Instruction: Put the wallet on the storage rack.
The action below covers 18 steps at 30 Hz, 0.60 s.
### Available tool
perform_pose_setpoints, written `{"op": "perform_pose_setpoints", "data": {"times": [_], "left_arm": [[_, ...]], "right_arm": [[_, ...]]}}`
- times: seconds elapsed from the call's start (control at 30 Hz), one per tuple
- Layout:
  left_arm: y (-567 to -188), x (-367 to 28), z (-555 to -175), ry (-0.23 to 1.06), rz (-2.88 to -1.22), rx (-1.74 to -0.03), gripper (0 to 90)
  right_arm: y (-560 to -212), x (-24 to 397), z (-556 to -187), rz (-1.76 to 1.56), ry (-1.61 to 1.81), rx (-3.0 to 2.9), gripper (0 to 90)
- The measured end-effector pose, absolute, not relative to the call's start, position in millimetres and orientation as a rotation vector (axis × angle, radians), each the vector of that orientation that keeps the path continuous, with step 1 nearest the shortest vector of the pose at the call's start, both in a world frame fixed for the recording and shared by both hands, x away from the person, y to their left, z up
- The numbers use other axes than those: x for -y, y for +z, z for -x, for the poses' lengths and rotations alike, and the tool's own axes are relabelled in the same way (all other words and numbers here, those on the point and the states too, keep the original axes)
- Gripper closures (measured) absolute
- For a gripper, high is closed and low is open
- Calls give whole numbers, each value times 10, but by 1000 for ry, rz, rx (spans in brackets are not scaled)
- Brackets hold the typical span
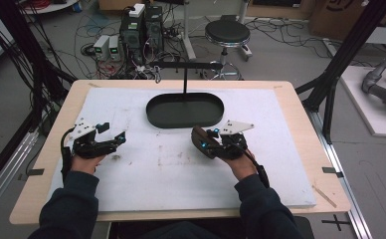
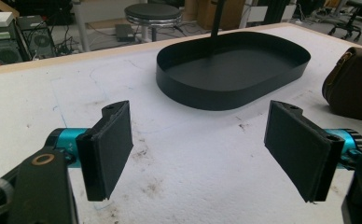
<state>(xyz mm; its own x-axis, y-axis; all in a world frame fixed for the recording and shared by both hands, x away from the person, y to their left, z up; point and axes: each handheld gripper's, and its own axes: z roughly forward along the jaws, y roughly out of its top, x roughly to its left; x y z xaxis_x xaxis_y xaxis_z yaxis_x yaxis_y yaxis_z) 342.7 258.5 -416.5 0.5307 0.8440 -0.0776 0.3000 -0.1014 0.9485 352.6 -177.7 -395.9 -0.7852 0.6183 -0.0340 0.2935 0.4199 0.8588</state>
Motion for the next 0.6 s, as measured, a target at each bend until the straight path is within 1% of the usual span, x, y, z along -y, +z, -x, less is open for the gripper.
{"op": "perform_pose_setpoints", "data": {"times": [0.17,0.4,0.57,0.6], "left_arm": [[-4167,-2585,-3427,612,-1663,-982,234],[-4169,-2587,-3427,614,-1664,-982,234],[-4167,-2580,-3425,616,-1665,-981,234],[-4167,-2580,-3425,615,-1665,-980,234]], "right_arm": [[-3961,1787,-3537,-799,1317,-2316,493],[-3964,1791,-3544,-814,1313,-2305,481],[-3965,1797,-3546,-830,1314,-2301,481],[-3962,1796,-3544,-823,1327,-2311,502]]}}
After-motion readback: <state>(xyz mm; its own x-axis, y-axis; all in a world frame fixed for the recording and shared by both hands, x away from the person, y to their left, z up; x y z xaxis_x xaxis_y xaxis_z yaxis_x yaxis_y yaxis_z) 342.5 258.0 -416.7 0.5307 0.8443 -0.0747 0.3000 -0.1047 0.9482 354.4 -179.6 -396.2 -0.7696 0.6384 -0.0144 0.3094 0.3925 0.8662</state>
